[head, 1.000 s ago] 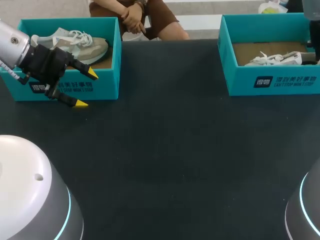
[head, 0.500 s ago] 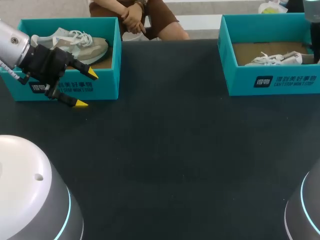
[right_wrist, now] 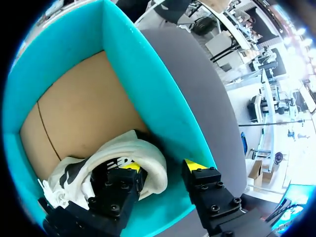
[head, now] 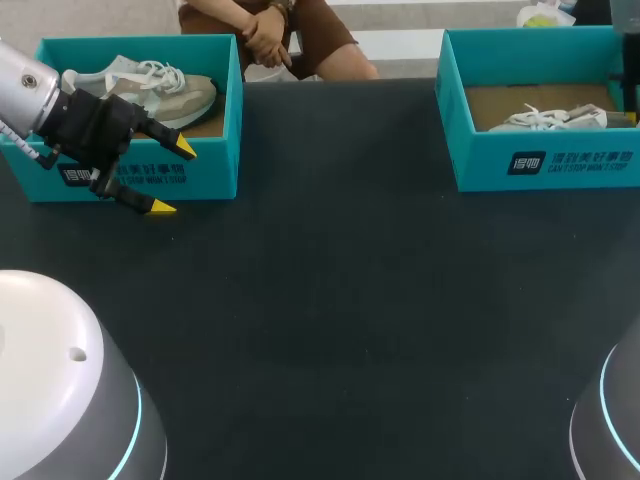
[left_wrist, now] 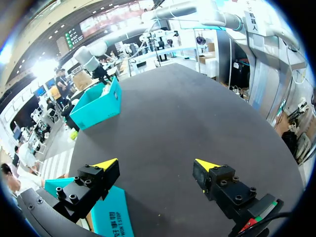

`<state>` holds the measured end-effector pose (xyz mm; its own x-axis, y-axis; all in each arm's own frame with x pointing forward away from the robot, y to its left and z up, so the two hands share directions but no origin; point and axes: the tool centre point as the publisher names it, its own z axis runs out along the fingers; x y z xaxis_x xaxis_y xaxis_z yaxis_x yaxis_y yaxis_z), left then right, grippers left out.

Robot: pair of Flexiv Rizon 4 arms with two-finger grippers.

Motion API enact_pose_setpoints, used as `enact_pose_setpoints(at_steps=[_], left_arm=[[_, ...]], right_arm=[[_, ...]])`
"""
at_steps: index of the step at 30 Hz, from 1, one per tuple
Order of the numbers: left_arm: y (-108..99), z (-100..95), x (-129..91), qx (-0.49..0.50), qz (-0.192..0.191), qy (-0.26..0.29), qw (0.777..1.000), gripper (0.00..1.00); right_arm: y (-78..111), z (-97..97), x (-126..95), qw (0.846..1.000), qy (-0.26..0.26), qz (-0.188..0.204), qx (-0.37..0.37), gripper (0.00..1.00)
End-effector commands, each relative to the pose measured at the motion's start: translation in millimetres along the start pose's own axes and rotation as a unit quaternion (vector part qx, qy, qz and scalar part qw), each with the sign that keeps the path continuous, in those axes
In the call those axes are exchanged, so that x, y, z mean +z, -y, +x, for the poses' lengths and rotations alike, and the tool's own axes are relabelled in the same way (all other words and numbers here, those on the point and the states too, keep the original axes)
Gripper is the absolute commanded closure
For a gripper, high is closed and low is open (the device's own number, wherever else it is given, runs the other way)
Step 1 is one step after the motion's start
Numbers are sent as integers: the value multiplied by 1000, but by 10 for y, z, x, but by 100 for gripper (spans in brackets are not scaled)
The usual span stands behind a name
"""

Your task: Take the shoe out of the shoebox, open the shoe tongue, remove and reinsert the insole, then place the shoe into the shoebox

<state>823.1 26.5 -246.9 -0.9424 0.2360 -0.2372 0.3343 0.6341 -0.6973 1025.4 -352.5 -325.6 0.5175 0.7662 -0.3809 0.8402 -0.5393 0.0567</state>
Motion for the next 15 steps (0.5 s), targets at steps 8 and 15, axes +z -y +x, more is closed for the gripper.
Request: enact_pose_setpoints(at_steps=[8, 15], left_arm=[[1, 6, -1, 0, -1, 0, 1000, 0], [1, 6, -1, 0, -1, 0, 1000, 0]], right_arm=[[183, -157, -565, 994, -86, -60, -9, 47], [453, -25, -807, 983, -126, -98, -93, 51]])
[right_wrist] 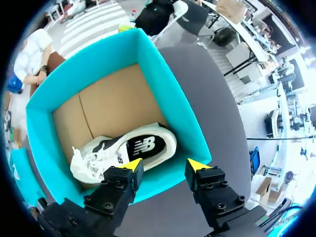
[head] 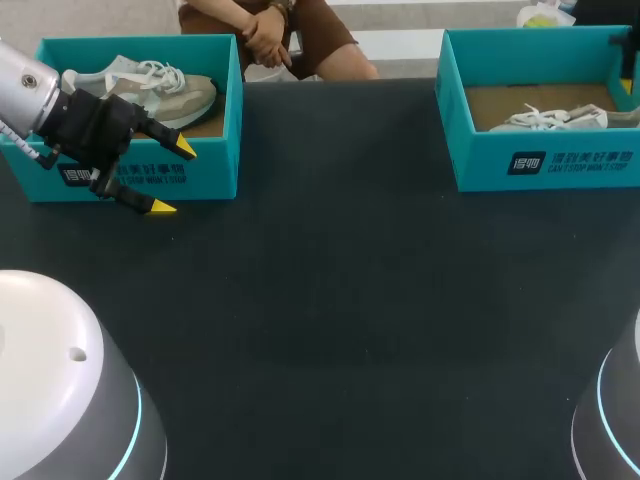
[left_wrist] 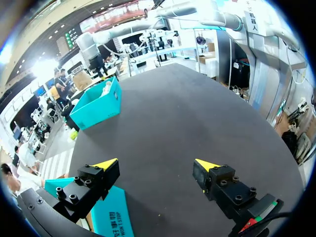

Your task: Take the shoe out of the shoebox, open the shoe tongue, remove and reinsert the insole, then place the shoe into the shoebox

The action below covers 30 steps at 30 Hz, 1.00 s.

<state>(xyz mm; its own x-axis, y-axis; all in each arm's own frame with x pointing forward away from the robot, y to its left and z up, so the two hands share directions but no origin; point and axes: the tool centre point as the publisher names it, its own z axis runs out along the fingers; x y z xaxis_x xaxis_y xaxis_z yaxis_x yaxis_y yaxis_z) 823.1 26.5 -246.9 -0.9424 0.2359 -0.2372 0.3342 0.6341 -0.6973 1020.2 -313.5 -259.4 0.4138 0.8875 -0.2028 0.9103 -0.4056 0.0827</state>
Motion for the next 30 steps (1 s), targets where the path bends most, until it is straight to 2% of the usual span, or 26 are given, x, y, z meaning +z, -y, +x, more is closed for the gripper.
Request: enact_pose_setpoints(at_steps=[1, 5, 7, 11, 17, 28, 30], left_arm=[[1, 6, -1, 0, -1, 0, 1000, 0], [1, 6, -1, 0, -1, 0, 1000, 0], [1, 6, -1, 0, -1, 0, 1000, 0], [1, 6, -1, 0, -1, 0, 1000, 0], [1, 6, -1, 0, -1, 0, 1000, 0], [1, 6, -1, 0, -1, 0, 1000, 0], [-116, -51, -105, 107, -9, 7, 994, 0]], right_arm=[[269, 28, -102, 997, -31, -65, -39, 50], [427, 109, -187, 993, -47, -77, -74, 55], [527, 142, -248, 991, -50, -79, -96, 53], [749, 205, -361, 986, -56, -80, -134, 1], [983, 258, -410, 986, -55, -66, -142, 0], [983, 258, -410, 986, -55, -66, -142, 0], [983, 258, -410, 986, -55, -66, -142, 0]])
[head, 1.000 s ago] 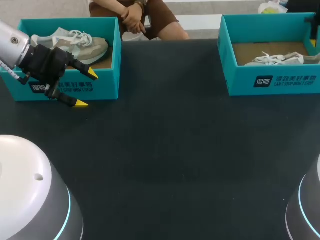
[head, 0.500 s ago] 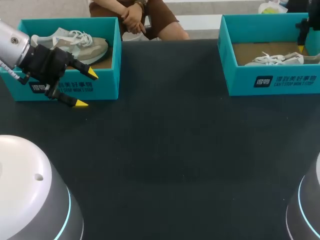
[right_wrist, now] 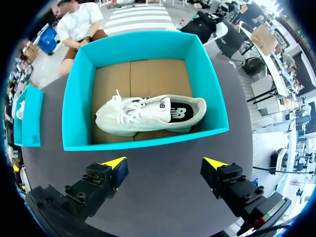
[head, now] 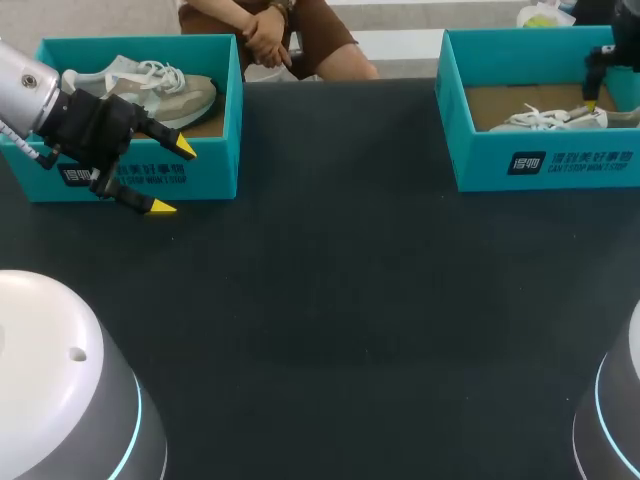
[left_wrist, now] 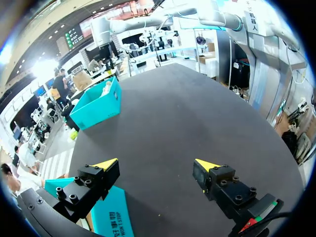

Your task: Take the shoe out of the shoebox, open the shoe tongue, remove and reinsert the insole, then place the shoe into the shoebox

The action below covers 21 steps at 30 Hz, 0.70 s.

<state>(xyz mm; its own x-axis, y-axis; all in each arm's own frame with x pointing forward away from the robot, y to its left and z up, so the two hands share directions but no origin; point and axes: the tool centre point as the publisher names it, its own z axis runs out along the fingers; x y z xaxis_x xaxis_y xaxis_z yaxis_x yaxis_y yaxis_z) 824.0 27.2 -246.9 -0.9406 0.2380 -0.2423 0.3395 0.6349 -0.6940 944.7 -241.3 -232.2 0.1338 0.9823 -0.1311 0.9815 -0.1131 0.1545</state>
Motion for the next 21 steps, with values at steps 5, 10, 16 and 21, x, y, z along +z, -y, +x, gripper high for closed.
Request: enact_pose_setpoints(at_steps=[5, 10, 16, 21], left_arm=[[-337, -305, -372, 272, -90, -9, 958, 0], [-337, -305, -372, 272, -90, -9, 958, 0], [-337, -305, -372, 272, -90, -9, 958, 0], [-337, -305, -372, 272, -90, -9, 958, 0]], right_arm=[[29, -8, 1, 1000, -1, -5, 0, 0], [29, -8, 1, 1000, -1, -5, 0, 0], [29, -8, 1, 1000, -1, -5, 0, 0], [29, -8, 1, 1000, -1, -5, 0, 0]])
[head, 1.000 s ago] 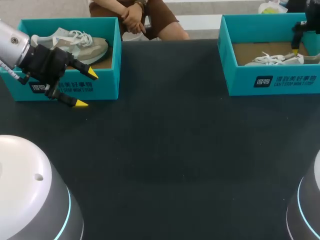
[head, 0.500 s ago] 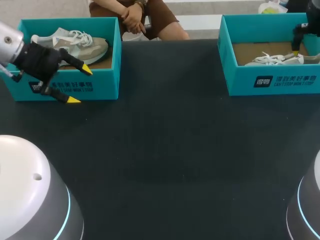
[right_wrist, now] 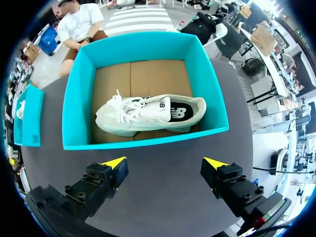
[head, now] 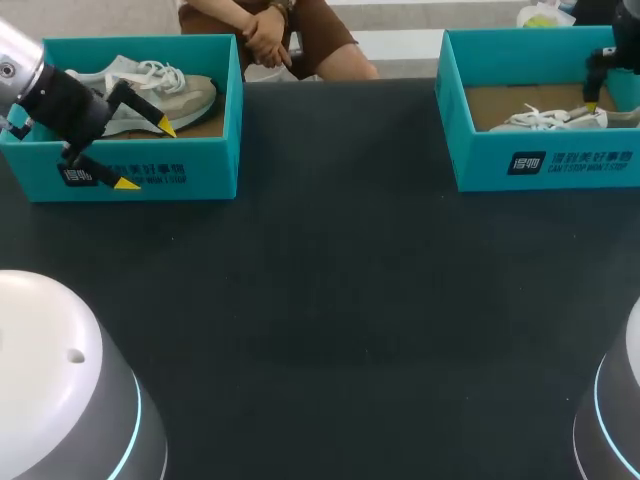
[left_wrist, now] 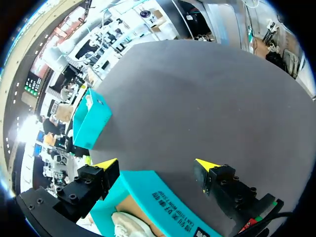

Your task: Take the shoe out of the shoebox, open the shoe tongue, remove and reinsert the insole, then place the shoe into the shoebox

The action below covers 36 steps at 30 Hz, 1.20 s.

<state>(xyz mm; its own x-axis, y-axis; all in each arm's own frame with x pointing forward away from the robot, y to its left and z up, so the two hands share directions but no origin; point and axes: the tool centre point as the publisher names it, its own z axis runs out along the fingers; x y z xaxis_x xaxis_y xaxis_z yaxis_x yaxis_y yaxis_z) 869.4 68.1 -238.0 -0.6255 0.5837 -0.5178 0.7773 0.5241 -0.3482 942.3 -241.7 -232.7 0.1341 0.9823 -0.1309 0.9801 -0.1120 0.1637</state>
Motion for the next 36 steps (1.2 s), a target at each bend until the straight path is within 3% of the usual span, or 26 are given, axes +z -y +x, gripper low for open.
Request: enact_pose_setpoints(at_steps=[1, 4, 5, 9, 14, 15, 16, 18, 20, 24, 27, 36], left_arm=[[36, 33, -9, 0, -5, 2, 1000, 0], [36, 33, -9, 0, -5, 2, 1000, 0], [12, 10, -42, 41, -33, -9, 999, 0], [-250, -135, -277, 140, -71, -7, 988, 0], [-558, -255, -483, 237, -50, -61, 968, 0], [-649, -253, -538, 294, -47, -90, 950, 0], [-753, -255, -591, 317, -43, -83, 944, 0], [-933, -302, -643, 340, -70, -105, 932, 0], [-1117, -335, -701, 371, -52, -110, 921, 0], [-1415, -320, -721, 449, -69, -145, 879, 0], [-1636, -331, -692, 466, -82, -179, 863, 0], [-2367, -560, -795, 415, -121, -220, 875, 0]], right_arm=[[5, -1, 0, 1000, -1, -1, 0, 0], [5, -1, 0, 1000, -1, -1, 0, 0], [5, -1, 0, 1000, -1, -1, 0, 0], [5, -1, 0, 1000, -1, -1, 0, 0], [5, -1, 0, 1000, -1, -1, 0, 0], [5, -1, 0, 1000, -1, -1, 0, 0], [5, -1, 0, 1000, -1, -1, 0, 0], [5, -1, 0, 1000, -1, -1, 0, 0], [5, -1, 0, 1000, -1, -1, 0, 0], [5, -1, 0, 1000, -1, -1, 0, 0], [5, -1, 0, 1000, -1, -1, 0, 0], [5, -1, 0, 1000, -1, -1, 0, 0]])
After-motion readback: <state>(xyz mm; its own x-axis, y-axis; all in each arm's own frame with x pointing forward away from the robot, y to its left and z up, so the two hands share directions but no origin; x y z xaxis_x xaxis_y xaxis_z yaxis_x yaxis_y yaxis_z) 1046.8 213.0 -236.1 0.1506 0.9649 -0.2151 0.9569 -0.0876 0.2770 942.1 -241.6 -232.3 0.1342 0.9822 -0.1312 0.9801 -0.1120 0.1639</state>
